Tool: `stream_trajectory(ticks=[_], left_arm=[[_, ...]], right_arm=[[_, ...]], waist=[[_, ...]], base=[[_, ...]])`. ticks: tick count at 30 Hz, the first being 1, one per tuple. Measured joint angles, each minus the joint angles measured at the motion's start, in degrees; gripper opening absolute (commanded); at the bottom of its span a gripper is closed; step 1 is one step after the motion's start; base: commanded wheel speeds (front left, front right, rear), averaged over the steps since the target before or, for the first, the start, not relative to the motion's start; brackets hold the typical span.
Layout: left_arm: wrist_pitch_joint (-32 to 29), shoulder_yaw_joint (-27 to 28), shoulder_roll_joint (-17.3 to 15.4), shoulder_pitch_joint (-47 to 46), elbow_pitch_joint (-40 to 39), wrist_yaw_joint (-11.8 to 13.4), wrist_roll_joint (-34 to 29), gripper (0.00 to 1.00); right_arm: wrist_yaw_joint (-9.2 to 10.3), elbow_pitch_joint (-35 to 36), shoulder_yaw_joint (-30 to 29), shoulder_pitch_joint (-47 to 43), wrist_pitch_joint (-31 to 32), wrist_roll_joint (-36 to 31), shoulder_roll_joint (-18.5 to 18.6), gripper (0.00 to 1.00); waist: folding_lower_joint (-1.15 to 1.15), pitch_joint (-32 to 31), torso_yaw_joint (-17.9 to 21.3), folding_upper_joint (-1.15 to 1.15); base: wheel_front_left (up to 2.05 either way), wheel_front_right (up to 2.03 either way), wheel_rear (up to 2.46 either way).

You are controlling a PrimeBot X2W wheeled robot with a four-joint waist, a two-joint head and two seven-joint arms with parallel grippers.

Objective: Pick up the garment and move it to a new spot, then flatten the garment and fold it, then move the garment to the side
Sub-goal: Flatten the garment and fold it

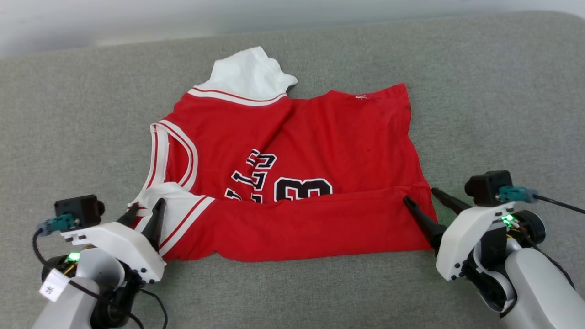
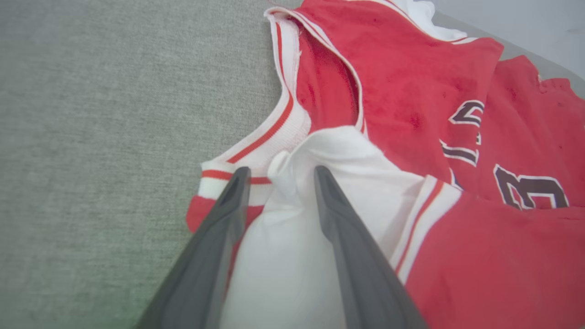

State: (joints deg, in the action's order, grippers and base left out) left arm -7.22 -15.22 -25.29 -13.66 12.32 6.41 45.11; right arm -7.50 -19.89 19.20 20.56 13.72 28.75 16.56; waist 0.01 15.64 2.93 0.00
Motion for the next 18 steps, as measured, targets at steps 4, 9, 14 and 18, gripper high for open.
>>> stream_trajectory(ticks=[4, 9, 14, 18], left_arm=[[0.6, 1.0, -1.7, 0.9, -1.9, 0.8, -0.2, 1.00], [-2.8, 1.9, -5.3, 2.4, -6.4, 1.7, -0.2, 1.00], [-11.6, 2.4, -10.9, 4.3, -10.8, 2.0, 1.9, 1.00], [-20.7, 2.5, -14.8, 7.3, -13.4, 3.1, 5.4, 1.00]], right_arm=[[0.00, 2.4, -1.7, -1.3, -6.3, -0.1, 0.4, 1.00], [0.00, 5.9, -5.0, -4.5, -11.6, -2.5, -0.5, 1.00], [0.00, 9.8, -7.4, -8.4, -11.7, -4.9, -2.7, 1.00], [0.00, 13.2, -8.8, -11.0, -10.9, -6.2, -4.5, 1.00]], waist=[[0.00, -2.3, 0.2, 0.00], [-0.01, -5.7, 0.4, 0.00], [-0.01, -8.6, 1.2, 0.00], [-0.01, -9.5, 2.9, 0.00]], base=[[0.00, 0.00, 0.00], [0.00, 0.00, 0.00], [0.00, 0.00, 0.00], [0.00, 0.00, 0.00]])
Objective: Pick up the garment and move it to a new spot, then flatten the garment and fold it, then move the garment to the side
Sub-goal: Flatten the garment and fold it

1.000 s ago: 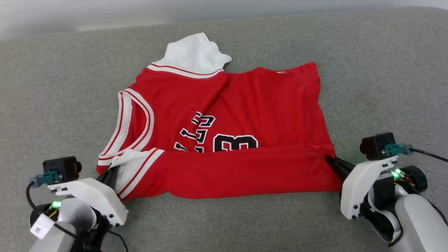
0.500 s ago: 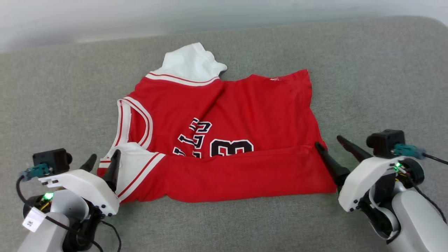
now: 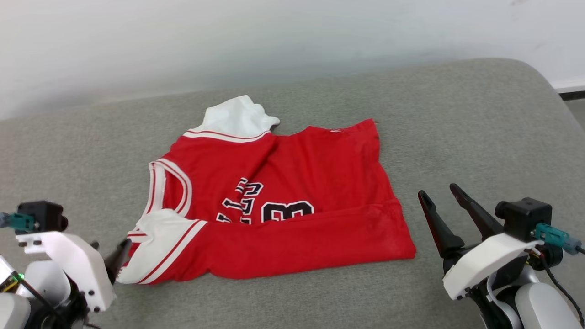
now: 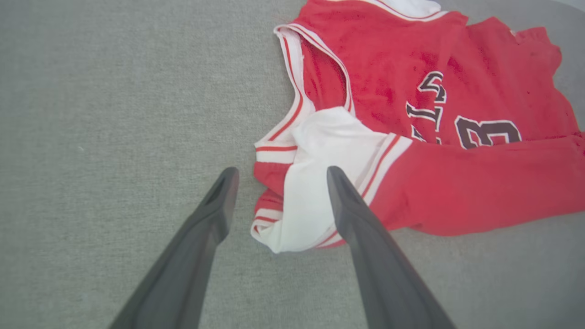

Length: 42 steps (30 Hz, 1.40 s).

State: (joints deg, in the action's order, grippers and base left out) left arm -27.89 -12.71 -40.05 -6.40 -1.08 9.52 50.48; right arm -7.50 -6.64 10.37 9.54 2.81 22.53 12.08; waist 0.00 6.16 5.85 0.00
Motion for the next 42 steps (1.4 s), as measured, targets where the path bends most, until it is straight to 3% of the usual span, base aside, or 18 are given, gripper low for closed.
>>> stream_trajectory(ticks=[3, 8, 15, 16, 17, 18, 28, 36, 42], left_arm=[[-5.1, -0.1, -1.4, 2.3, -1.5, 1.3, 2.4, 1.00], [-7.8, 0.3, -1.6, 4.0, -0.5, 3.1, 4.5, 1.00], [-9.1, -0.4, 0.2, 3.1, 4.4, 2.2, 6.4, 1.00], [-9.5, -0.8, 0.3, 2.6, 5.0, 1.9, 6.7, 0.82], [-10.1, -1.0, 0.5, 2.4, 5.5, 1.5, 7.1, 0.32], [-10.4, -1.1, 0.6, 2.1, 5.9, 1.1, 7.4, 0.00], [-8.0, -2.1, 1.8, 0.5, 6.7, -0.9, 6.5, 0.00], [-3.7, -0.4, 0.6, 1.9, 0.2, 0.9, 3.8, 0.00], [-3.1, -0.4, 0.3, 2.8, -4.9, 2.3, 2.5, 0.00]], right_arm=[[0.00, 2.1, -1.2, -1.5, 0.8, -0.5, -1.1, 1.00], [0.00, 4.1, -1.8, -2.5, 1.5, -1.0, -2.8, 1.00], [0.00, 4.6, -2.5, -2.4, 1.8, -1.0, -3.3, 1.00], [0.00, 4.6, -2.5, -2.4, 1.9, -1.0, -3.3, 1.00], [0.00, 4.6, -2.6, -2.2, 1.9, -1.0, -3.4, 1.00], [0.00, 4.5, -2.9, -2.0, 2.1, -0.9, -3.4, 1.00], [0.00, 4.0, -7.3, -2.2, 6.7, 0.4, -2.1, 1.00], [0.00, 1.7, -6.1, -1.9, 25.3, 3.9, 1.9, 1.00], [0.00, -1.2, -3.0, 2.5, 31.7, 5.6, 2.4, 1.00]], waist=[[0.00, 0.0, 1.3, 0.00], [0.00, 1.7, 2.6, 0.00], [0.00, 5.2, 4.3, 0.00], [0.00, 5.6, 4.5, 0.00], [0.00, 6.0, 4.7, 0.00], [0.00, 6.2, 4.9, 0.00], [0.00, 6.0, 4.4, 0.00], [0.00, 5.0, 2.4, 0.00], [0.00, 6.4, 0.4, 0.00]], base=[[0.00, 0.00, 0.00], [0.00, 0.00, 0.00], [0.00, 0.00, 0.00], [0.00, 0.00, 0.00], [0.00, 0.00, 0.00], [0.00, 0.00, 0.00], [0.00, 0.00, 0.00], [0.00, 0.00, 0.00], [0.00, 0.00, 0.00]])
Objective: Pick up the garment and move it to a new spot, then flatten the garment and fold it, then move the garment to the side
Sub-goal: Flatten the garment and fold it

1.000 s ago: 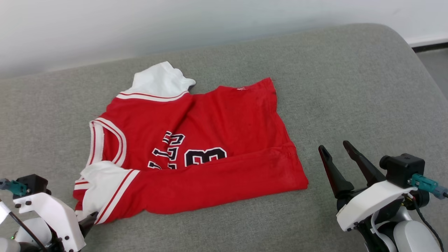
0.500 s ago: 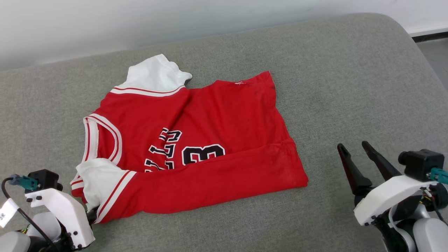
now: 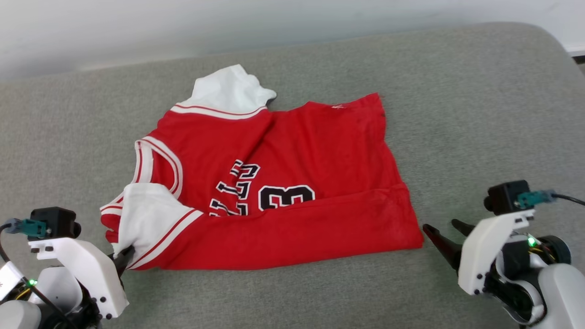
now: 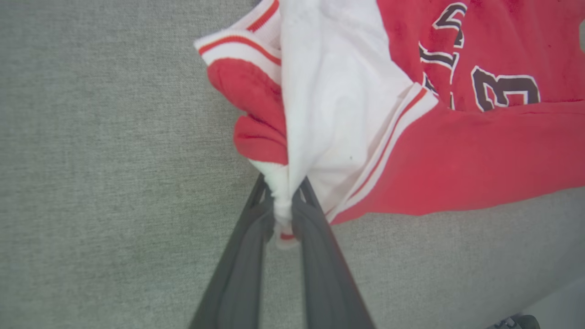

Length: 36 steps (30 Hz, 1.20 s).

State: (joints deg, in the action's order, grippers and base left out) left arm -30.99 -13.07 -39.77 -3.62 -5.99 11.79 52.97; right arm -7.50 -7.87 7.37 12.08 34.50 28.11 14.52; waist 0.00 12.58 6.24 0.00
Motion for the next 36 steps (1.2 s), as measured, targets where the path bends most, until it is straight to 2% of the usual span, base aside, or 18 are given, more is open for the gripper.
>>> stream_trajectory(ticks=[6, 11, 12, 13, 14, 25, 36], left_arm=[[0.0, -1.2, 0.4, -0.5, -1.6, 0.2, -0.8, 0.00], [0.4, -1.8, 1.2, -1.5, -1.1, -0.2, -0.9, 0.00], [0.4, -1.9, 1.4, -1.6, -0.9, -0.2, -0.9, 0.00], [0.7, -2.0, 1.6, -1.6, -0.7, -0.2, -0.9, 0.00], [0.9, -2.0, 1.7, -1.6, -0.5, -0.2, -0.9, 0.00], [3.0, -2.3, 1.4, -0.4, -1.3, -0.5, -2.2, 0.00], [4.3, -1.8, 0.9, 10.0, -5.7, 2.8, -2.0, 0.00]], right_arm=[[0.01, -5.9, 4.9, 5.2, 2.5, 2.2, -0.5, 1.00], [0.02, -8.0, 8.1, 7.5, 4.4, 5.1, 0.7, 1.00], [0.02, -8.3, 8.4, 7.8, 4.5, 5.4, 1.0, 0.88], [0.02, -8.5, 8.5, 8.0, 4.6, 5.8, 1.2, 0.38], [0.02, -8.7, 8.7, 8.1, 4.6, 6.0, 1.5, 0.00], [0.00, -7.8, 9.5, 8.7, 3.5, 6.5, 3.4, 0.00], [0.00, -4.3, 8.2, 1.0, 5.9, 7.2, 4.5, 0.00]], waist=[[0.00, 2.5, -2.2, 0.00], [0.00, 3.8, -3.8, 0.00], [0.00, 3.9, -4.0, 0.00], [0.00, 3.9, -4.1, 0.00], [0.00, 3.8, -4.2, 0.00], [0.00, 0.3, -4.0, 0.00], [0.00, -7.9, -3.7, 0.00]], base=[[0.00, 0.00, 0.00], [0.00, 0.00, 0.00], [0.00, 0.00, 0.00], [0.00, 0.00, 0.00], [0.00, 0.00, 0.00], [0.00, 0.00, 0.00], [0.00, 0.00, 0.00]])
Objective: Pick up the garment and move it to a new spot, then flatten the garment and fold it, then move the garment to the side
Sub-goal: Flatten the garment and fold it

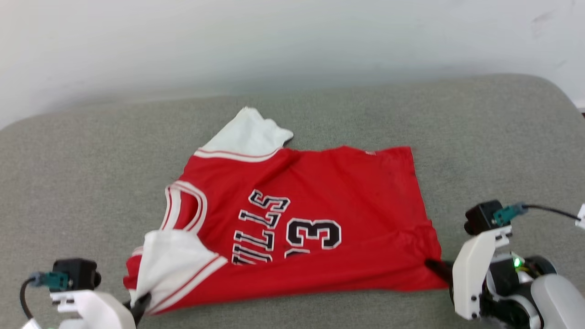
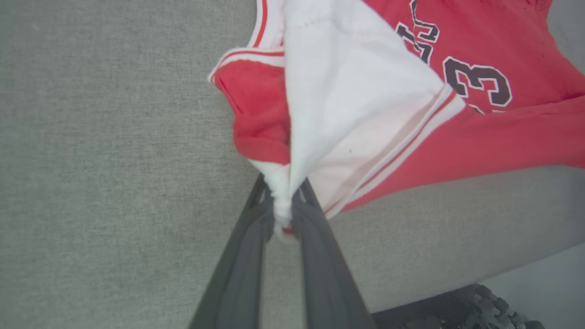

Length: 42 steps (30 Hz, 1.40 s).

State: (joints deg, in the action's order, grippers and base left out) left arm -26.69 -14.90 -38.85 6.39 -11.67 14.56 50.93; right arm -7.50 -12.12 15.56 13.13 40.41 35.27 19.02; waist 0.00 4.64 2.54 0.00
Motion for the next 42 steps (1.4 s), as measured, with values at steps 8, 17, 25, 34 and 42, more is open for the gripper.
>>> stream_trajectory(ticks=[8, 17, 25, 34, 42], left_arm=[[-0.3, 0.1, 0.9, 6.2, -0.9, 1.3, 2.6, 0.00], [1.7, -0.9, 4.8, 2.3, 6.4, -1.3, 3.9, 0.00], [4.1, -1.3, 7.2, -1.3, 11.5, -3.0, 4.1, 1.00], [10.5, 0.6, 6.1, -3.4, 8.8, -1.7, -1.0, 1.00], [16.9, 1.5, 7.1, -11.0, 6.9, -1.5, -5.4, 1.00]], right_arm=[[0.00, 3.6, -3.1, -8.3, 2.5, -0.1, -0.8, 0.00], [0.00, 2.2, -5.4, -9.3, -0.9, -2.0, -3.6, 0.00], [0.00, 0.6, -4.5, -9.3, -11.2, -2.8, -4.4, 1.00], [0.01, 5.1, -8.4, -10.3, -28.2, -11.8, -5.7, 1.00], [0.01, 12.2, -12.9, -10.2, -33.1, -17.3, -9.9, 1.00]], waist=[[-0.01, -2.3, 0.3, 0.00], [0.00, -0.9, 1.2, 0.00], [0.00, 0.7, 1.7, 0.00], [0.00, -1.1, 2.1, 0.00], [0.00, -0.5, 3.4, 0.00]], base=[[0.00, 0.00, 0.00], [0.00, 0.00, 0.00], [0.00, 0.00, 0.00], [0.00, 0.00, 0.00], [0.00, 0.00, 0.00]])
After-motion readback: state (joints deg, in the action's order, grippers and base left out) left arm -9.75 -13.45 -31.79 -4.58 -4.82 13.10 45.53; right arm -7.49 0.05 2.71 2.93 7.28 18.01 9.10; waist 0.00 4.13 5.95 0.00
